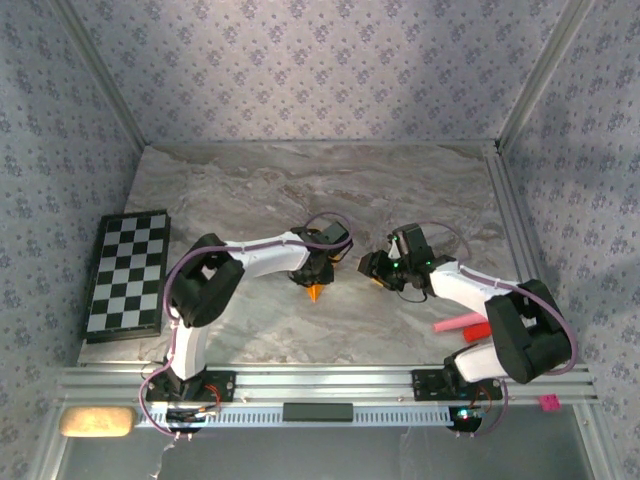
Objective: Fold a paper plane with a square sheet of paper (pick it up from the middle)
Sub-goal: Move a paper plane to the center of the table.
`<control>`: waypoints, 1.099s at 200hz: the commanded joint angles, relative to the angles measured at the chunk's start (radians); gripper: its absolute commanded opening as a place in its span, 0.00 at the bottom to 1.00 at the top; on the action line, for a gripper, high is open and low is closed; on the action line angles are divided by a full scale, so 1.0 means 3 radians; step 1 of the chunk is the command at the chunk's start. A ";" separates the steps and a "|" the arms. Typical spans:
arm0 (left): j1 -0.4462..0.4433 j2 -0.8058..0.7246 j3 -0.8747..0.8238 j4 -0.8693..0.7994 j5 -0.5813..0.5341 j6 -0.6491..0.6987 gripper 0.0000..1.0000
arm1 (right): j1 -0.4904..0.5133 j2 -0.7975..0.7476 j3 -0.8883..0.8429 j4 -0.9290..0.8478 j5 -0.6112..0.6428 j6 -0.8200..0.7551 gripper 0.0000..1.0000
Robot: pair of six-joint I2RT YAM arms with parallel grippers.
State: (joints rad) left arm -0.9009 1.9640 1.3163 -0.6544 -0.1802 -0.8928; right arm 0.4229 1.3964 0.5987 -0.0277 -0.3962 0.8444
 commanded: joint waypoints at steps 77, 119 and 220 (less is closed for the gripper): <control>0.0037 0.0133 -0.0001 -0.0059 -0.0012 -0.0106 0.39 | -0.0019 -0.0129 -0.0030 -0.0087 0.0042 -0.0060 0.48; 0.0035 0.0014 0.0090 -0.0155 -0.0028 -0.0120 0.40 | -0.0019 -0.0191 -0.0027 -0.0124 0.0077 -0.0060 0.48; 0.0037 -0.0248 0.0125 -0.0191 -0.0063 -0.0117 0.45 | -0.0019 -0.0197 -0.0030 -0.0138 0.0088 -0.0064 0.48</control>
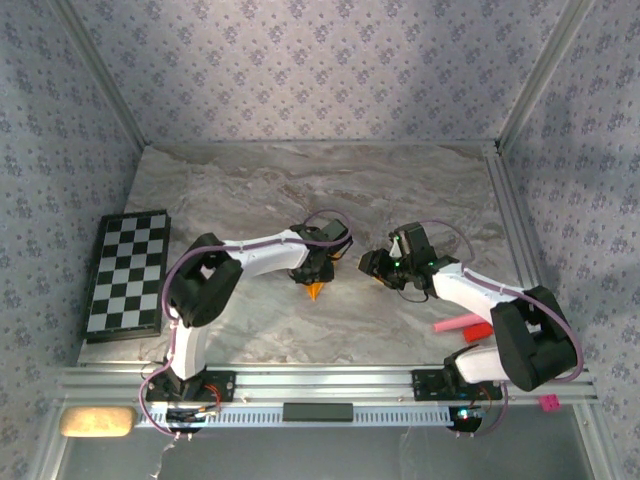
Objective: Fold a paper plane with a square sheet of paper (pick it up from the middle)
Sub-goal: Move a paper plane to the center of the table, then reset both arms
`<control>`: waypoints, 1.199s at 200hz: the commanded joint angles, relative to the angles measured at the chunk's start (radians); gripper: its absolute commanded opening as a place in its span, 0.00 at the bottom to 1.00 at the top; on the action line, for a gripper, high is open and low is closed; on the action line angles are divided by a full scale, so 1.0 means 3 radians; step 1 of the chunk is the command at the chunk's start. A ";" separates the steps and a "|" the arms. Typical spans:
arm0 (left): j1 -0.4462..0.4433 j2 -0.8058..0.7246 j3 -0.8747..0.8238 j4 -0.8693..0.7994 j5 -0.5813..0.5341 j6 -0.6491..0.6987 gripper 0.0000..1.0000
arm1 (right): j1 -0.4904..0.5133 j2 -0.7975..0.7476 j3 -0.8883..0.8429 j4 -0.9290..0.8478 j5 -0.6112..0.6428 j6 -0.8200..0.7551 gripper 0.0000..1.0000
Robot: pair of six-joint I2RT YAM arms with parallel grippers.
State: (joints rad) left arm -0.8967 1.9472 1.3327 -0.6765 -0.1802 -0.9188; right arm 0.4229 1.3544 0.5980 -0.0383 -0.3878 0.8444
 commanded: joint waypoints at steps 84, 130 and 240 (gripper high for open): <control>0.0023 -0.0717 -0.0039 -0.0069 -0.0267 0.0031 0.49 | -0.0099 -0.0397 0.0124 -0.0564 0.0406 -0.0454 0.49; 0.0246 -0.1545 -0.0563 0.0139 -0.0993 0.0285 0.63 | -0.0396 -0.1049 0.0442 -0.1232 0.1551 -0.1262 0.65; 0.2047 -0.2143 -0.2006 0.1848 -0.1792 0.2304 1.00 | -0.1088 0.0056 -0.0412 0.1699 0.2285 -0.2973 1.00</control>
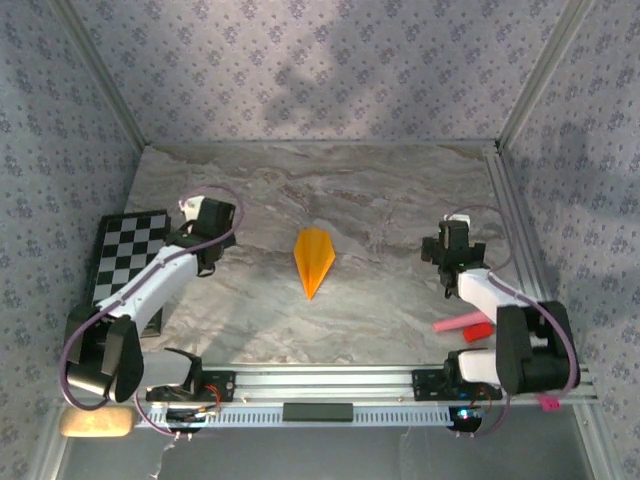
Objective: Fold a paper plane with a square sheet of paper (pick it up from the middle)
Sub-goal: Reset both arms
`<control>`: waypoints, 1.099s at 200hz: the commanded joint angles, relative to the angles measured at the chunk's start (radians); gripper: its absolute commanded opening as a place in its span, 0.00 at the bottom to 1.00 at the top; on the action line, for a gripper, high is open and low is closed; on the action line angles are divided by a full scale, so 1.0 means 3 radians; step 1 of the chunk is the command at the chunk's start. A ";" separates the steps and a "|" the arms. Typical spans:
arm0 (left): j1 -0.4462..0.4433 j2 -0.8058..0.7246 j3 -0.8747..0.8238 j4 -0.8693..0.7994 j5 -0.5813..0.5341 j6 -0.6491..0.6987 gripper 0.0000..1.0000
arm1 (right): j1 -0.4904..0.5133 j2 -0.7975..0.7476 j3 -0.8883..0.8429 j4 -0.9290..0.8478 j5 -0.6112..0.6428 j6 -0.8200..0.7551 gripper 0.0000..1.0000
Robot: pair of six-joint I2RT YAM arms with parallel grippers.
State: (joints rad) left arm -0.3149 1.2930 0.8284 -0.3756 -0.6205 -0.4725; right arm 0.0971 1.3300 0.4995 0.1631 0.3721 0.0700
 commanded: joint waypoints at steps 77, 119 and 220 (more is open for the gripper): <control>0.0569 0.0276 -0.1237 0.3055 0.0375 0.1409 1.00 | -0.0422 0.0633 -0.0344 0.2059 -0.1139 -0.0338 0.99; 0.0891 0.0556 -0.1555 0.4068 0.1140 0.1443 1.00 | -0.0416 0.0636 -0.0349 0.2095 -0.1089 -0.0336 1.00; 0.1065 0.0803 -0.1406 0.3995 0.1636 0.1422 1.00 | -0.0420 0.0624 -0.0346 0.2069 -0.1097 -0.0336 1.00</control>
